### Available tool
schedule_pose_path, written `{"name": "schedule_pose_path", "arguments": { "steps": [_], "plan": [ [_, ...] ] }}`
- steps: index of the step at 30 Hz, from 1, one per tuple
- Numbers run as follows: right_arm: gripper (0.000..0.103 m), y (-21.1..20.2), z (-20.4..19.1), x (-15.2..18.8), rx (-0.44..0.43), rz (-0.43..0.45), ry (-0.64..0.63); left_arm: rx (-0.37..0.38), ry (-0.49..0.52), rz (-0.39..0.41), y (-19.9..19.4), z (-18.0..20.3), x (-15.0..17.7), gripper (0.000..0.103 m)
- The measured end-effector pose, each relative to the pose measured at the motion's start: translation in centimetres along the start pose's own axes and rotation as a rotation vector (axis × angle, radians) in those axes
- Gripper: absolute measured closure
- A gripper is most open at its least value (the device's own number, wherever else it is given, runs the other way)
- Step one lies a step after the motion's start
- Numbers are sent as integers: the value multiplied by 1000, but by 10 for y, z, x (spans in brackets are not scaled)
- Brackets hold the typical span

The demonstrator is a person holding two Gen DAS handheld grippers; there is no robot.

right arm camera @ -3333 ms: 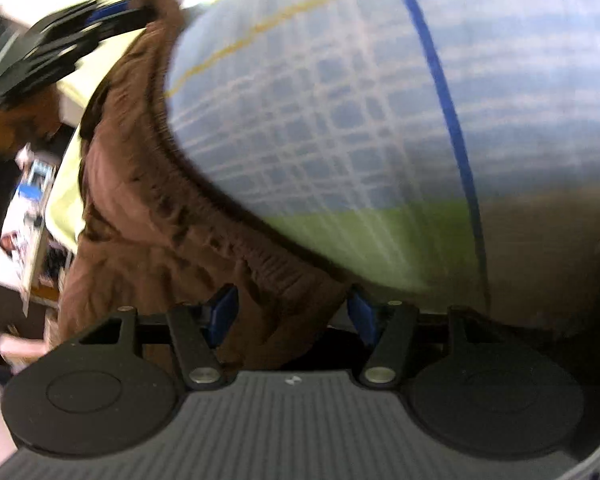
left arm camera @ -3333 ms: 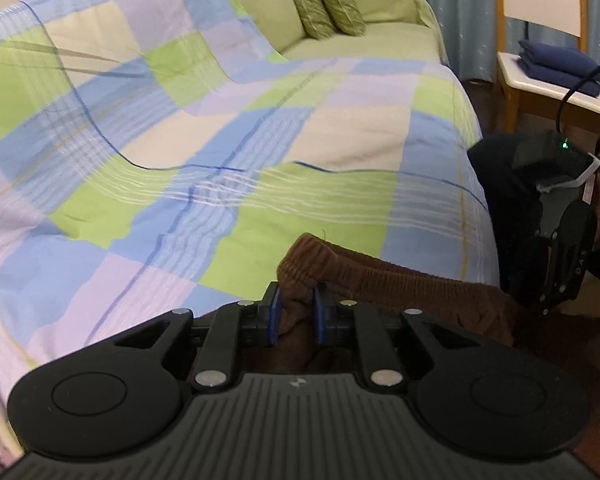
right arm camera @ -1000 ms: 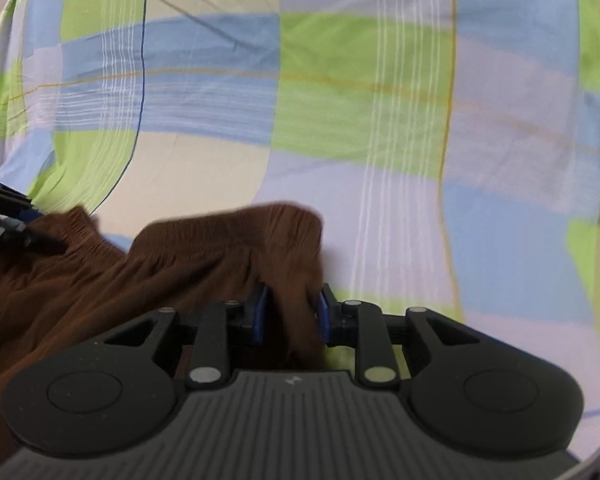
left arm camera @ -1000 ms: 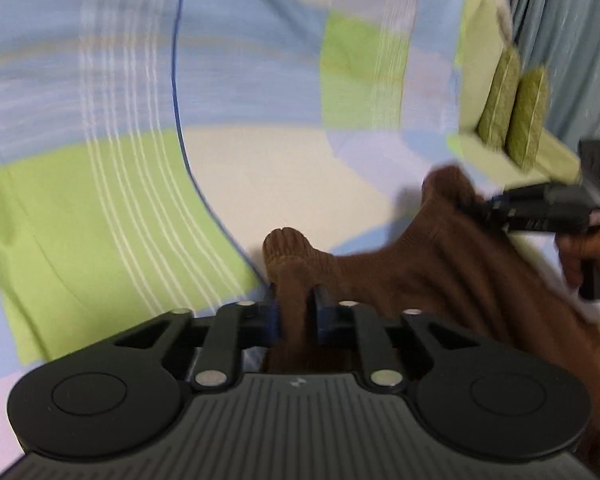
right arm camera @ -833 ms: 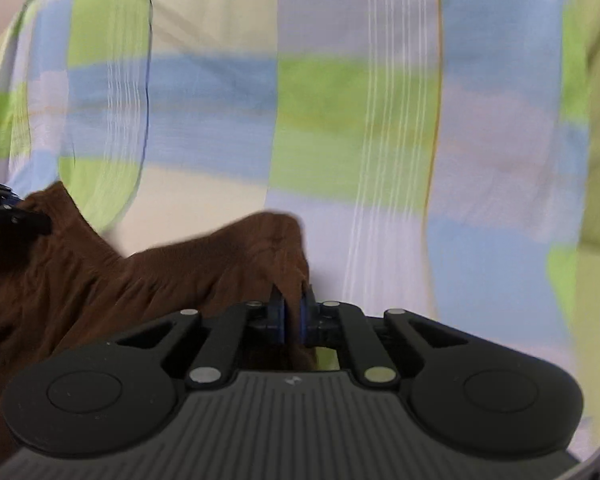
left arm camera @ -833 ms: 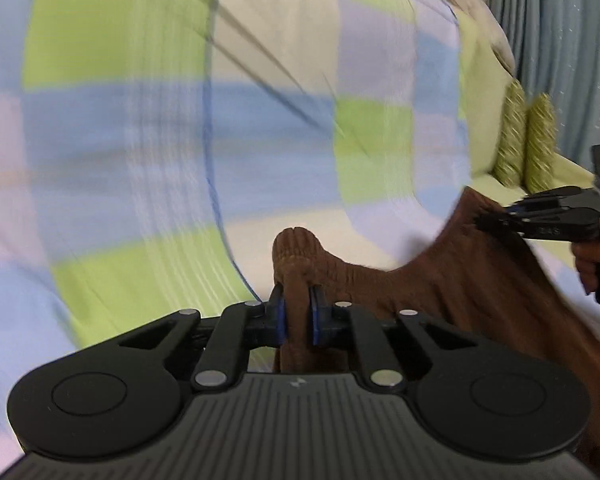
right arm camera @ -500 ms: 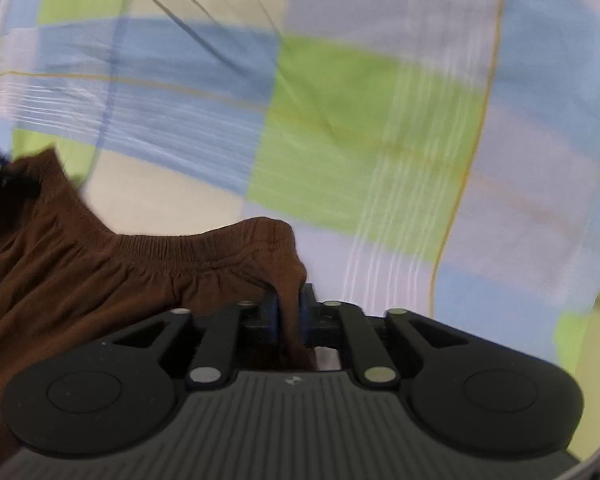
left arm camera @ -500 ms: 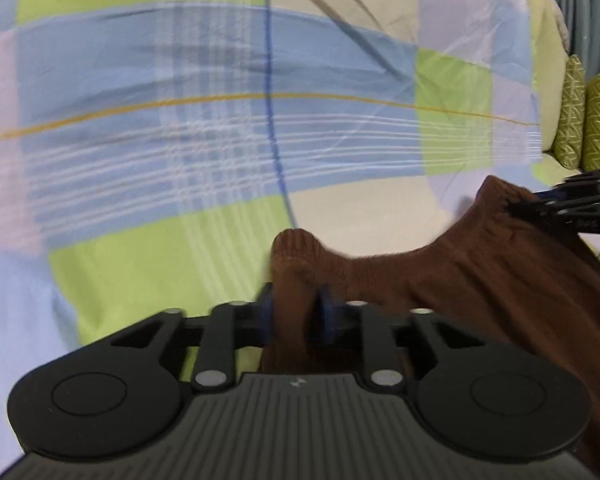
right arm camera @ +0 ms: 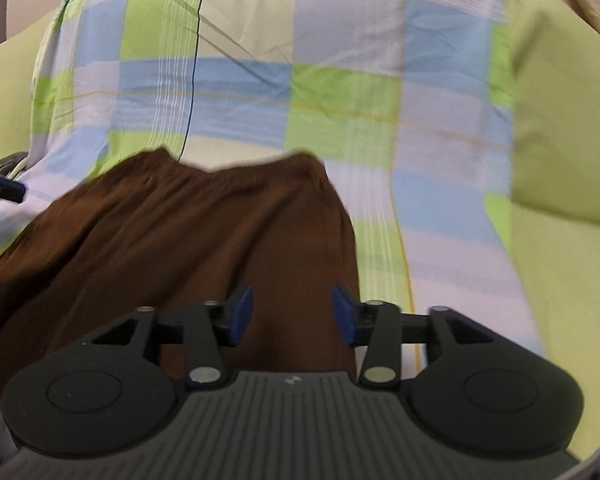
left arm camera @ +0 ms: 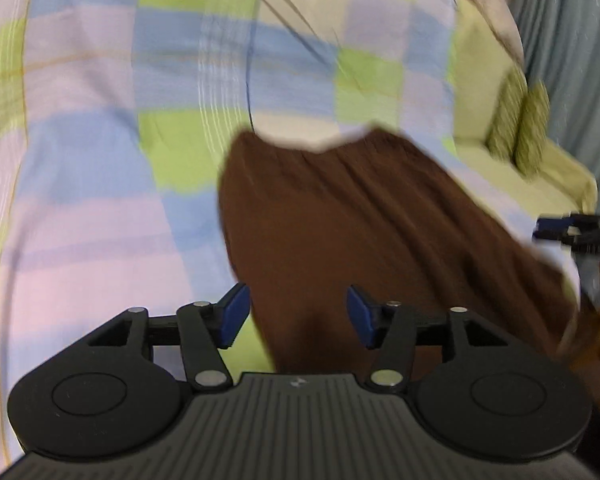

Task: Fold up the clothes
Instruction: 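Lower the shorts onto the checked sheet with both tools and release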

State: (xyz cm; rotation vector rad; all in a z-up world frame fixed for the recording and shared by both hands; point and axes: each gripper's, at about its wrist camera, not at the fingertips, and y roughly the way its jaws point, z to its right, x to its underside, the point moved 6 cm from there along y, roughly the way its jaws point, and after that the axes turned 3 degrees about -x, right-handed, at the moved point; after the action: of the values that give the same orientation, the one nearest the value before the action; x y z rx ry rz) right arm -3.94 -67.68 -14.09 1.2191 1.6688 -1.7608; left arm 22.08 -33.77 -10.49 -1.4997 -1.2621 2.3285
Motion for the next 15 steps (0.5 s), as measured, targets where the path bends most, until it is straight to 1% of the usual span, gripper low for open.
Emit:
{"name": "schedule_pose_path", "arguments": {
  "steps": [3,5,7,8,9,10,11,12,13,14,15],
  "plan": [
    [52,-38,10,38,35,-20,83,-7,-15,-42,-7,7,29,42],
    [52,-46,17,52,63,-15,110,-12,-24,-71,-12,11,48,42],
    [52,-49,23,60,72,-3,149,-12,-47,-60,-12,15,50,42],
    [52,-49,25,61,63,3,166,0,-64,-57,-12,16,49,44],
    [53,-49,28,63,54,10,184,13,-81,-54,-11,18,47,49],
    [55,-46,36,64,27,31,257,14,-71,-58,-10,21,47,59],
    [68,-46,40,63,5,42,303,12,-57,-62,-8,25,47,91],
    [87,-44,42,64,-15,40,331,9,-52,-63,-6,27,48,97],
    [94,-42,45,64,-35,38,359,3,-40,-54,-6,31,47,99],
    [99,-40,50,67,-47,26,381,5,-38,-44,-9,32,45,103],
    [100,-41,51,67,-49,24,379,-3,-33,-29,-16,32,42,103]
  ]
}}
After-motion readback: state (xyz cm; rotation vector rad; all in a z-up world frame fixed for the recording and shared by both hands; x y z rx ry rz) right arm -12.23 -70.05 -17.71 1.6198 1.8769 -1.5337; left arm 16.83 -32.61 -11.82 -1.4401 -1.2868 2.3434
